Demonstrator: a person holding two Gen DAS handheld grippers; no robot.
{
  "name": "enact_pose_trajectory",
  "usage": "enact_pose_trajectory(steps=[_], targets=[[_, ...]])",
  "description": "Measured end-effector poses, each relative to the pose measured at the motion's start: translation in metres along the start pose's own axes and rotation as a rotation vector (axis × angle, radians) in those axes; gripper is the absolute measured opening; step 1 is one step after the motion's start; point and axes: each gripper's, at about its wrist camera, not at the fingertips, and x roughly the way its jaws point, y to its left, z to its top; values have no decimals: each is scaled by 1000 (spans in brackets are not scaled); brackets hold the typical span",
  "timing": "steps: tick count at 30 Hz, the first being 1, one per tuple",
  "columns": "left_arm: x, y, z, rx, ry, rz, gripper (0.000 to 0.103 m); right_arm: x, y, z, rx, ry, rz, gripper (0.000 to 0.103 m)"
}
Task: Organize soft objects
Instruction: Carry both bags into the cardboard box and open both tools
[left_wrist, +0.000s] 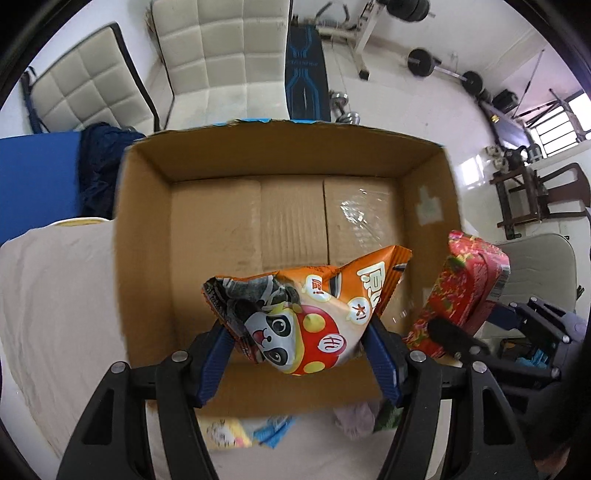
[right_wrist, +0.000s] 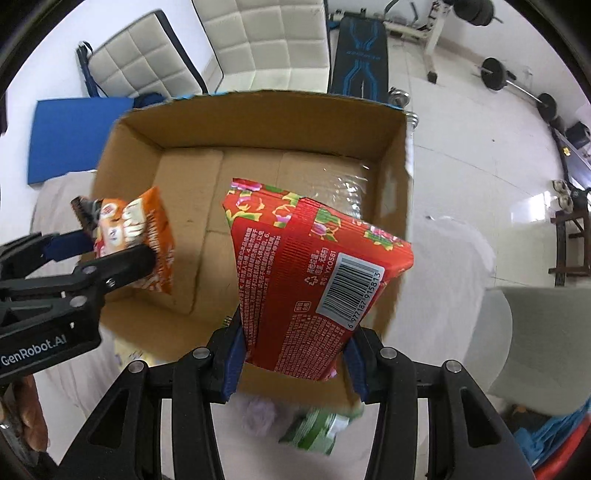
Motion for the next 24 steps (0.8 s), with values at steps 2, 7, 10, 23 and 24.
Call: enact_pose_trajectory(steps=[2, 7, 10, 23, 24], targets=[[18, 1, 17, 7, 32, -13, 65, 23, -2, 17, -5, 38, 7, 49], [63, 6, 51, 27, 131, -27, 65, 65, -4, 46, -36, 109, -26, 49], [83, 11, 64, 19, 164, -16, 65, 78, -4, 57, -50, 139, -31, 49], [91, 8, 78, -35, 199, 0, 71, 86, -3, 69, -37, 192, -43, 63], [88, 7, 78, -35, 190, 2, 77, 82, -2, 68, -38, 190, -42, 68]])
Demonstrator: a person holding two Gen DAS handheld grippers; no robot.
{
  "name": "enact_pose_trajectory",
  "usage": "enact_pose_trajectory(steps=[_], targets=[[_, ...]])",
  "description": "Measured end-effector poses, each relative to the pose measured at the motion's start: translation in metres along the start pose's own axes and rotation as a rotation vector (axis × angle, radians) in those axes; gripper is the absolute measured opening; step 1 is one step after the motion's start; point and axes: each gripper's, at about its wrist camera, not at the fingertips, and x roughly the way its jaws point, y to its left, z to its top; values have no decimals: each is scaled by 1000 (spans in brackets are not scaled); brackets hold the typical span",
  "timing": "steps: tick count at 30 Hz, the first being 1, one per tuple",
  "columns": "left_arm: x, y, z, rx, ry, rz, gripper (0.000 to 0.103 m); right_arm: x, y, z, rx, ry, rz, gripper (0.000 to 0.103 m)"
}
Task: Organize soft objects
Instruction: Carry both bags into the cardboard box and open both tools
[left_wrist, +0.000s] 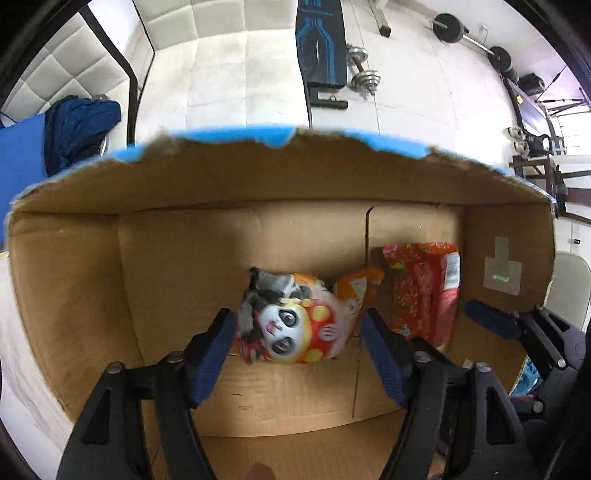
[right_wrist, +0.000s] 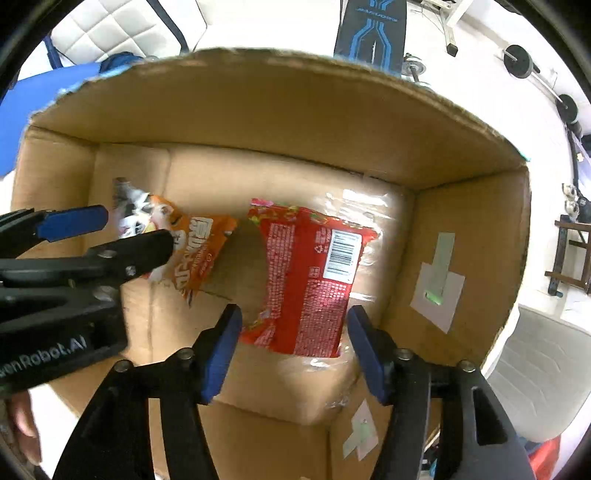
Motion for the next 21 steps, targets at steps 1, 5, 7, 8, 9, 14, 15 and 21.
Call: enact_pose_trajectory(steps=[1, 5, 7, 8, 9, 14, 15, 21], targets=[[-2, 1, -1, -1, -7, 7, 78, -4, 0, -2, -3, 1, -3, 71], [-15, 4, -10, -3, -41, 17, 78, -15, 5, -11, 13, -7, 1, 76], [-21, 5, -15, 3, -57, 21, 84, -20, 8, -19, 17, -15, -14, 84], [-26, 6, -19, 1, -71, 28, 91, -20, 7, -23, 19, -19, -11, 94], [-31, 7, -24, 0, -87, 31, 96, -21, 8, -29, 21, -24, 2, 99], [-47, 12, -50, 7, -123, 61, 98, -28, 18, -63, 23, -58, 21, 103], [-50, 13, -56, 9, -128, 67, 98, -31, 19, -72, 23, -73, 17, 103], [-72, 26, -101, 4, -185, 69, 99, -53, 28, -118, 53, -154, 66, 103]])
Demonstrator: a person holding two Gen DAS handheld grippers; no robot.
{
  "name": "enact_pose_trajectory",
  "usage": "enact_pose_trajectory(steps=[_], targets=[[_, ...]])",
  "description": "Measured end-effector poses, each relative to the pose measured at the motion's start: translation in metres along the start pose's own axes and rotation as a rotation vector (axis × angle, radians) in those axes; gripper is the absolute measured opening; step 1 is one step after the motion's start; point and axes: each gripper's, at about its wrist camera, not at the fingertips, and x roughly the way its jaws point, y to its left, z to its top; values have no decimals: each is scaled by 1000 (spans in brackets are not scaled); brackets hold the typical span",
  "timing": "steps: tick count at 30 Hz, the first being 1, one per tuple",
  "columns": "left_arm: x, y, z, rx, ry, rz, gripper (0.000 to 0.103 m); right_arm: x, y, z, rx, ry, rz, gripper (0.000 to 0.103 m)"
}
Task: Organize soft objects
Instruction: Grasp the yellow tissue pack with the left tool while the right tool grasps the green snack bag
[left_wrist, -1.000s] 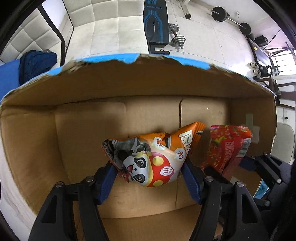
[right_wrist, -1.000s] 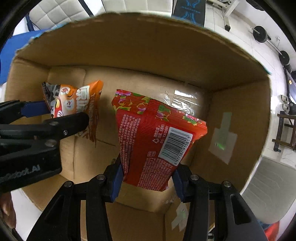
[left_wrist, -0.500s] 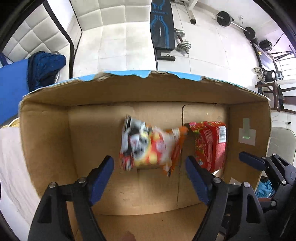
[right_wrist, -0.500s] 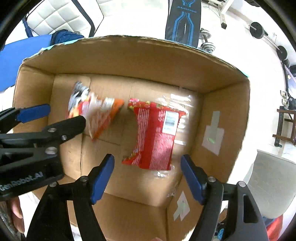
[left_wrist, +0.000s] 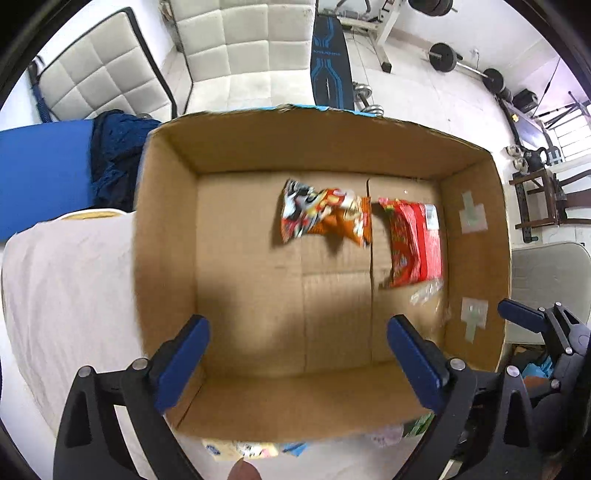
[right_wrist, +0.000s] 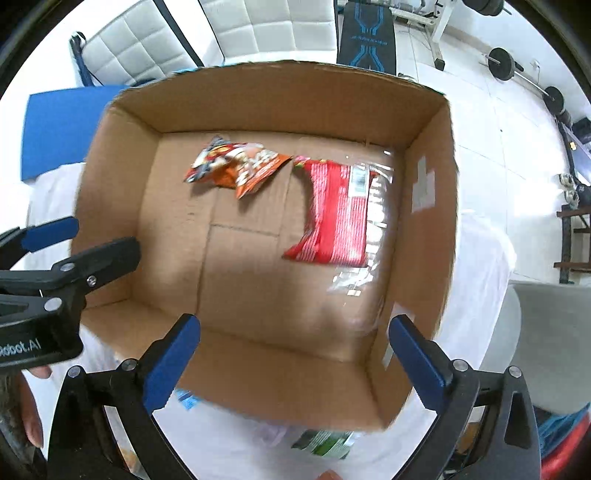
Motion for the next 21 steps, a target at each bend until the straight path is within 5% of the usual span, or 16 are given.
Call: enact_pose_trajectory(steps=[7, 11, 13, 18, 21], targets=[[-47, 23, -77, -9, -139, 53, 99, -28, -7, -62, 14, -60, 12, 103], [-47, 35, -134, 13, -176, 149, 99, -22, -18, -105, 54, -66, -19, 103], [-31, 39, -153, 23, -126, 166, 99, -14, -24, -125, 91, -61, -40, 103], [38, 79, -185, -162, 98, -1, 98, 30, -36, -164, 174, 16, -26, 103], [58, 87, -191, -188, 117, -8, 98, 54, -43, -178, 196, 49, -38, 103]])
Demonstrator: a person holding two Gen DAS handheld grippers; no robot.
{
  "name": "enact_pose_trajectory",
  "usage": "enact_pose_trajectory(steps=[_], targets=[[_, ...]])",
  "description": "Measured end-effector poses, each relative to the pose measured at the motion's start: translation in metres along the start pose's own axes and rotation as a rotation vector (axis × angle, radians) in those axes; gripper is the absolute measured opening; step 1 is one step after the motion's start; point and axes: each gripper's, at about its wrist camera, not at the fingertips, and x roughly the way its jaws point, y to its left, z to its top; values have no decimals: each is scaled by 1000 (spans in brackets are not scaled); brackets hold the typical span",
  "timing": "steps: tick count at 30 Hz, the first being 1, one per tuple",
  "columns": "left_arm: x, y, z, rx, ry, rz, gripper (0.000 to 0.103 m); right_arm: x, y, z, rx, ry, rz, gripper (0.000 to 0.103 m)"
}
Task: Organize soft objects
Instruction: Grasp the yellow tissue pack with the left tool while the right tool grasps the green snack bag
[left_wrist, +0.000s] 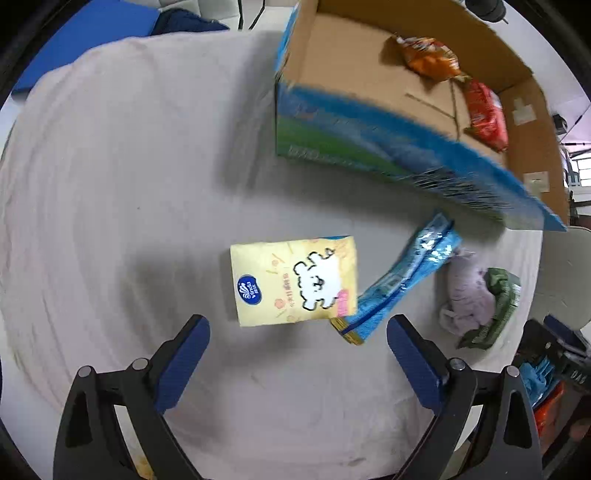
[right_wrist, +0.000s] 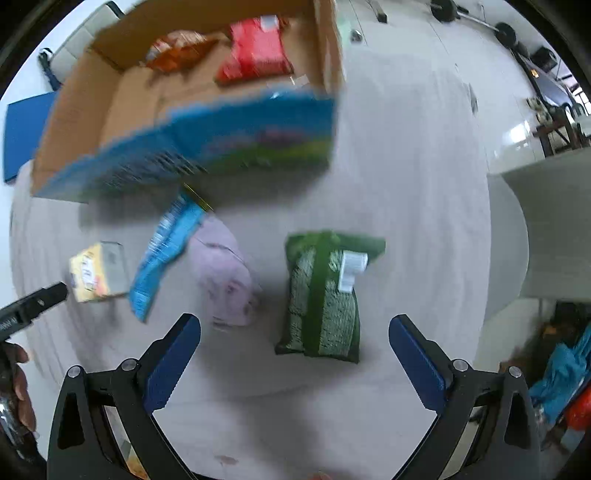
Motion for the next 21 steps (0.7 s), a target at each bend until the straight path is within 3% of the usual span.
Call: enact_pose_trajectory(steps=[2, 4, 7, 8, 12, 15, 17, 21], targets=[[7, -5, 0, 48, 1, 27, 98, 14, -2, -4, -6, 29, -11, 103], [11, -19, -1, 167, 1, 61, 98, 23, -2, -7, -34, 50, -30, 103], [22, -48, -3, 398, 9, 187, 98, 35, 4, -11, -93, 86, -80, 103], [31, -58, -4, 487, 20, 243, 99, 38, 7, -11, -113, 96, -94, 103], [66, -75, -5, 684, 126, 367, 99, 55, 23, -13, -164, 145, -134, 103], [87, -75, 0, 728, 162, 438, 99, 61, 31, -14, -175, 157, -139, 103], [95, -74, 5, 735, 161, 440, 98, 64, 35, -15, -178, 162, -136, 103], [90, -64, 13, 632, 134, 365, 90, 66, 38, -11, -150, 163, -122, 103]])
